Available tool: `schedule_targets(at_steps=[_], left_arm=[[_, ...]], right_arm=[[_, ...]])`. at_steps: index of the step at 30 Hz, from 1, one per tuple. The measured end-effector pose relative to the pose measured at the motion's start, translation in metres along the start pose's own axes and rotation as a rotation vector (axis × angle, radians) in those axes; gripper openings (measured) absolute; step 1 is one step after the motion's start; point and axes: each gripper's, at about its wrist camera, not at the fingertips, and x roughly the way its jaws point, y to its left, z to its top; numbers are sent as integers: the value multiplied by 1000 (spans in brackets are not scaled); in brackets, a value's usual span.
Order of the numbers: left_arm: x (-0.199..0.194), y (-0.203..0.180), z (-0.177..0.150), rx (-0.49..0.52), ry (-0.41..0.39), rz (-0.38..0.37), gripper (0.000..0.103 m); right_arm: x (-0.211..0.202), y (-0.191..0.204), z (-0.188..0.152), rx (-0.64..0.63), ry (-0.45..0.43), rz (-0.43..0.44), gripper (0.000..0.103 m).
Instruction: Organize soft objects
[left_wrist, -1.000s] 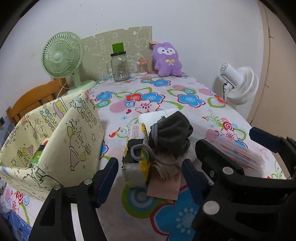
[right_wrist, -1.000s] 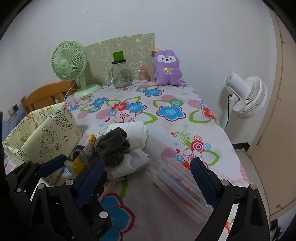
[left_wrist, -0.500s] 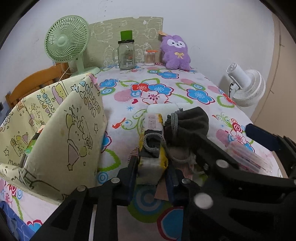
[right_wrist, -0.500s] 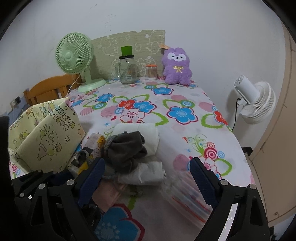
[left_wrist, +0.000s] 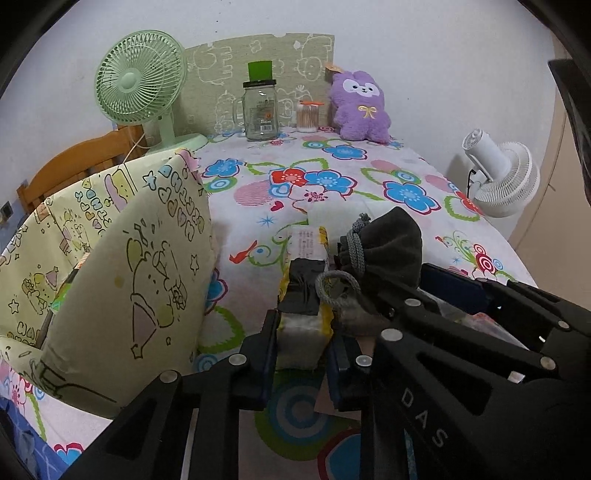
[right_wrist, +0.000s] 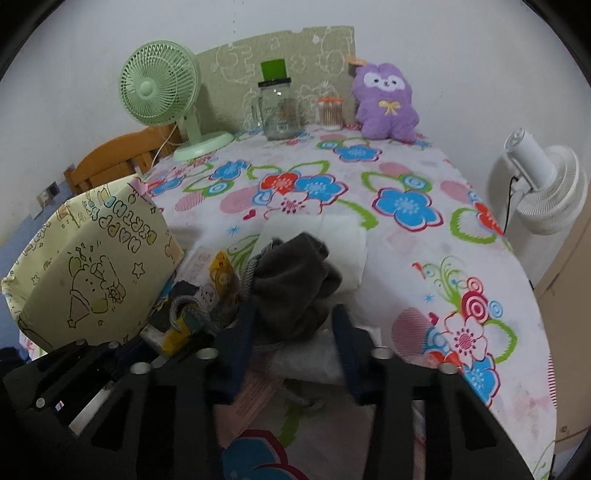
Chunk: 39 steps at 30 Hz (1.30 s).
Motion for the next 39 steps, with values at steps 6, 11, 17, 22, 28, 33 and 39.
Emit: schedule_targets(at_steps=[6,11,17,22,28,33,39], left_arm=[[-3,-1,0,7,-2,-10,21],[-11,-3,1,14,-26,-16,21],[-24,-4,4,22,-55,-28,21],[-35,-3,8,12,-61,-73,21],[-50,-6,14,15,-85,-85,21],[-59,-9,19,34,-98,-84,21],[-73,-10,25,38,-108,-91,21]], right_arm=[[-3,-1,-1,8,-1,-6,29],[-12,-2,-1,15,-23,-13,26],[-28,-1,2,18,-54,-27,26],[-43,1,7,19,-83,-37,26],[-59,3,12,11,-105,-53,26],[-72,3,16,18,-116,-69,26],[-89,5,20,19,-133,-76,26]])
